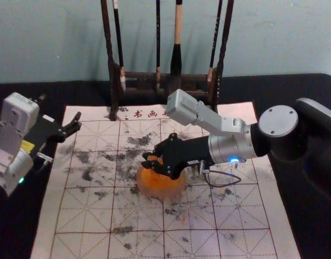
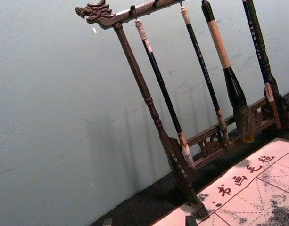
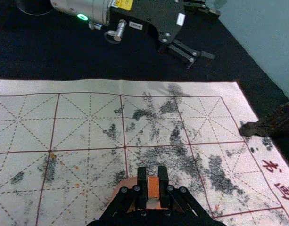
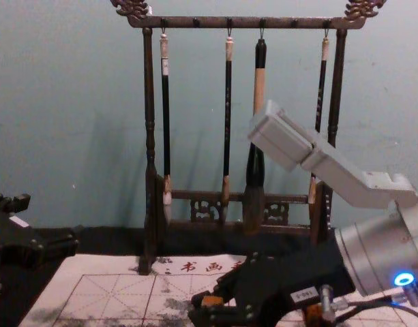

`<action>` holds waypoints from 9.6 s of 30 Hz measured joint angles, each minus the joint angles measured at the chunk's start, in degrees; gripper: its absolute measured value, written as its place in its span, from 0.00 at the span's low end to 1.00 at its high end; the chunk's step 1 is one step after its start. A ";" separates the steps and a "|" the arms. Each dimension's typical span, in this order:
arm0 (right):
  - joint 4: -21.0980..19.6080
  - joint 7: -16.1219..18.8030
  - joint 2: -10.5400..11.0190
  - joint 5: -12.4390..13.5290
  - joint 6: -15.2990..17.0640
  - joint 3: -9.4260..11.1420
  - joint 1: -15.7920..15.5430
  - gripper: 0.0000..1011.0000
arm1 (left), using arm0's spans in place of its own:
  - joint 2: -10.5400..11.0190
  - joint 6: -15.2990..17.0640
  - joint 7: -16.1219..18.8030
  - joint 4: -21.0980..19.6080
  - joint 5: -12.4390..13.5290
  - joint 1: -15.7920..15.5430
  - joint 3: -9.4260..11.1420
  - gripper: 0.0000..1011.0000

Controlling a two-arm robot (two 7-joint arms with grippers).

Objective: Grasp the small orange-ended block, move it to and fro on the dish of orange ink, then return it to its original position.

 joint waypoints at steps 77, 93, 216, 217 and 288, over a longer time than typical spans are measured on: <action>-32.77 -30.68 9.27 15.15 22.28 23.73 -25.42 0.12 | 0.00 0.01 0.00 0.00 0.00 0.00 0.00 0.99; -29.48 -31.37 7.34 13.85 23.29 23.10 -25.02 0.12 | 0.00 0.01 0.00 0.00 0.00 0.00 0.00 0.99; -22.81 -28.01 1.89 3.28 20.72 23.03 -24.61 0.99 | 0.00 0.00 0.00 0.00 0.00 0.00 0.00 0.99; -23.12 -28.08 1.66 3.40 18.55 23.71 -25.16 0.99 | 0.00 0.00 0.00 0.00 0.00 0.00 0.00 0.99; -16.66 -42.15 -4.63 -5.60 -6.03 33.09 -33.71 0.99 | 0.00 0.01 0.00 0.00 0.00 0.00 0.00 0.99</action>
